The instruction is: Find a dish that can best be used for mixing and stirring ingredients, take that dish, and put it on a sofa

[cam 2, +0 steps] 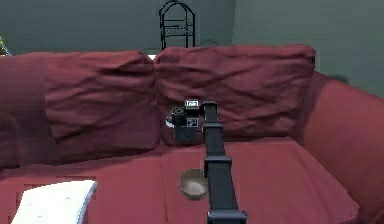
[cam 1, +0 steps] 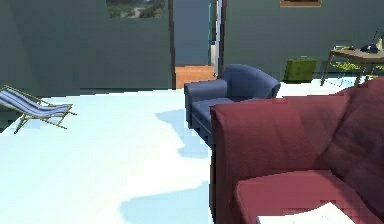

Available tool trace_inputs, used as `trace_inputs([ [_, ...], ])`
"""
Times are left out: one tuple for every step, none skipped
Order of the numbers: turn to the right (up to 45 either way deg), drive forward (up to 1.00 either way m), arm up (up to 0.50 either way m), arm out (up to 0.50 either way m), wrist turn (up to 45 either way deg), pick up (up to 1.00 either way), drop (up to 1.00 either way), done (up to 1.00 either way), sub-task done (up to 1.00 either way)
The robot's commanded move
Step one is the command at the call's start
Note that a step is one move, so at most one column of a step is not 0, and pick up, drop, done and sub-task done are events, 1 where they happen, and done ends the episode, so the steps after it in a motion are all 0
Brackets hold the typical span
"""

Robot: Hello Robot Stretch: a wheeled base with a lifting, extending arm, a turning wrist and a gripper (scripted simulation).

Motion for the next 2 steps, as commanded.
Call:
trace_inputs([
  [0.0,0.00,0.00,-0.08,0.0,0.00,0.00,0.00,0.00],
  [0.0,0.00,0.00,0.00,0.0,0.00,0.00,1.00,0.00],
])
